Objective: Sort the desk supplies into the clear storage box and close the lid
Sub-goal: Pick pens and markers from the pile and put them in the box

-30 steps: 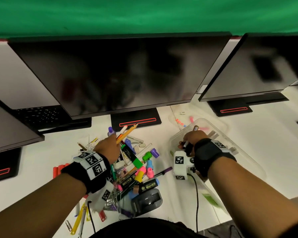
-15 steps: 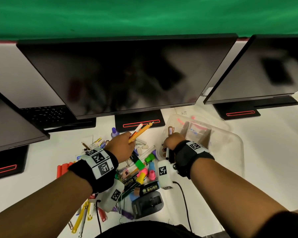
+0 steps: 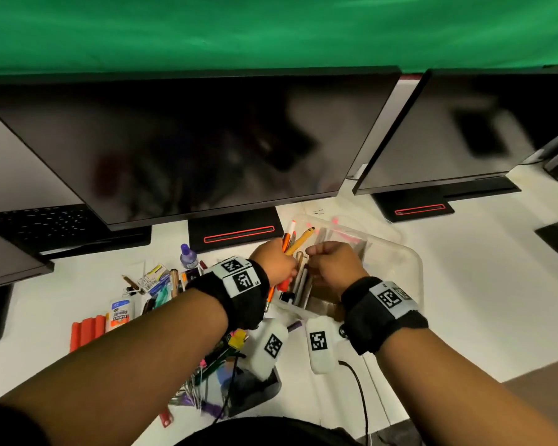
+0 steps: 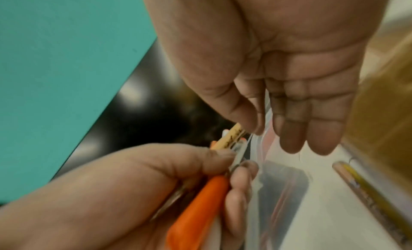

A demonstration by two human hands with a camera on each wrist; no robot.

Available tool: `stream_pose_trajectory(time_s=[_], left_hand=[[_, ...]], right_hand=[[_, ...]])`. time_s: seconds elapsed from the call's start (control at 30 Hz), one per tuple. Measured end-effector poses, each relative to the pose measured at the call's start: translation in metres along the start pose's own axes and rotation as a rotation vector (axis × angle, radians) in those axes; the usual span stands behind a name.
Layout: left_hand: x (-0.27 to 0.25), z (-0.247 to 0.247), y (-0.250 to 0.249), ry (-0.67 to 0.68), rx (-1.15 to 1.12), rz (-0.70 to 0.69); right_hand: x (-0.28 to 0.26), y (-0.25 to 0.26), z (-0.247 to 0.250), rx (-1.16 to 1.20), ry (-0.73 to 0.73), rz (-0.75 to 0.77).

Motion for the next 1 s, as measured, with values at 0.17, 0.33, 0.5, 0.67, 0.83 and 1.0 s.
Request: stream_pose_trajectory(time_s=[0.17, 0.33, 0.5, 0.67, 0.83, 1.0], left_hand=[[0.019, -0.026, 0.003, -0.066, 0.144, 0.003], [0.030, -0.039, 0.006, -0.083, 0.350, -0.008], [0.032, -0.044, 0.013, -0.053, 0.462, 0.000], [0.017, -0.024, 0.007, 0.019, 0.471, -0.169], [0.001, 0.046, 0.020, -0.132, 0.180, -0.274], [0.000, 0.115, 0.073, -0.264, 0.393, -0.117]], right_hand=[[-0.022, -0.036, 0.030, -0.661, 0.012, 0.261], [-0.032, -0.086, 0.043, -0.938, 0.222, 0.358], [-0.041, -0.106, 0.033, -0.912, 0.221, 0.450], [-0.042, -0.104, 0.032, -0.901, 0.136, 0.510], [-0.046, -0.097, 0.029, -0.950, 0.153, 0.489], [-0.042, -0.092, 0.026, -1.009, 0.123, 0.405]])
Point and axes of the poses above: each hand's wrist, its own x-axis towards the middle knuckle, its own z-axis out of the back of the hand, y = z × x, the point moved 1 cm from there along x, towards the middle knuckle, and after that the axes turned 11 degrees about -x, right-handed, at the moved point
